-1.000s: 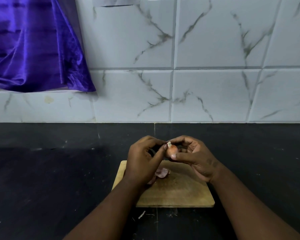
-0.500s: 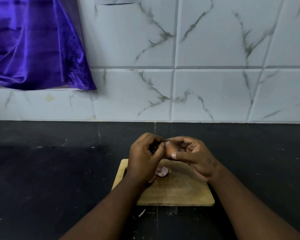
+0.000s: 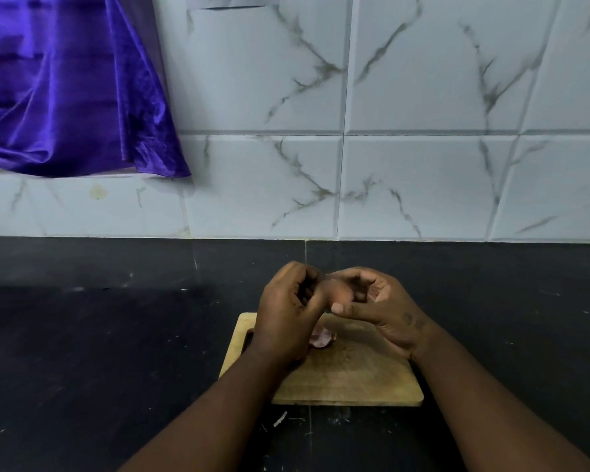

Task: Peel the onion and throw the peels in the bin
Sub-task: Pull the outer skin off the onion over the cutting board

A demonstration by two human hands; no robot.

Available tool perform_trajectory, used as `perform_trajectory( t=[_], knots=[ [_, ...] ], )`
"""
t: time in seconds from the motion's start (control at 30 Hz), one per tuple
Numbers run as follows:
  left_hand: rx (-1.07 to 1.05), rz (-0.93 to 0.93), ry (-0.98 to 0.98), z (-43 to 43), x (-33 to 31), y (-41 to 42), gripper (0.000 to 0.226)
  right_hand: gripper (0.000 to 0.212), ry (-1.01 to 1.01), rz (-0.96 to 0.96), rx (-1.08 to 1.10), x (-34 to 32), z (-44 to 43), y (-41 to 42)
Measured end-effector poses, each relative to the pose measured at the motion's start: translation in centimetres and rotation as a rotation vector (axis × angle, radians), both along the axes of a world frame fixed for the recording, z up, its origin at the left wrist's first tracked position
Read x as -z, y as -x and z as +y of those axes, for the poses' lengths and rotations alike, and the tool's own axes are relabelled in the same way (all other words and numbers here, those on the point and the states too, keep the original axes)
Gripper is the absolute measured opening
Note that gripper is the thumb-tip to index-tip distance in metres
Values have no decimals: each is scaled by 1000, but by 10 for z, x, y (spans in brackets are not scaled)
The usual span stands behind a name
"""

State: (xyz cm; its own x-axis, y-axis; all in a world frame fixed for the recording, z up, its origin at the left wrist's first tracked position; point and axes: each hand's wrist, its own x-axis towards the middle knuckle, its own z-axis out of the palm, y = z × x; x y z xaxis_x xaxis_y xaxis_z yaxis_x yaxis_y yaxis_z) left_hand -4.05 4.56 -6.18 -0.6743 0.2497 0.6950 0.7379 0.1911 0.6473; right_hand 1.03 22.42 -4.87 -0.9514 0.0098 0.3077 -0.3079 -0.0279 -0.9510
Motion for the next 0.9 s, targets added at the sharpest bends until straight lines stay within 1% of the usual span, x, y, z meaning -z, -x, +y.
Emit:
perform_trajectory(
  t=[0.1, 0.2, 0.3, 0.4, 0.47, 0.53, 0.63, 0.73, 0.83, 0.9],
  knots=[
    [7, -30, 12, 1, 1, 1, 13, 50, 1, -1, 13, -1, 1, -1],
    [-14, -67, -24, 2, 2, 2, 14, 48, 53, -14, -28, -1, 1, -2],
    [-14, -103, -50, 2, 3, 5, 13, 46, 166, -44, -39, -3, 2, 0],
    [-4, -108, -33, 2, 3, 5, 16, 39, 265, -72, -61, -3, 3, 2],
    [-23, -115, -34, 2, 3, 4, 20, 36, 269, -76, -82, -2, 3, 2],
    [-66, -126, -22, 1, 3, 4, 18, 34, 262, -68, -80, -2, 3, 2],
    [-140, -131, 47, -1, 2, 6, 14, 36, 317, -44, -73, -2, 7, 4],
    [-152, -183, 197, -3, 2, 4, 12, 37, 318, -31, -53, -2, 11, 5],
    [-130, -155, 322, -4, 3, -2, 25, 38, 284, -62, -65, -1, 10, 4],
    [-136, -109, 300, -4, 4, -1, 31, 39, 266, -90, -69, 0, 9, 4]
  ],
)
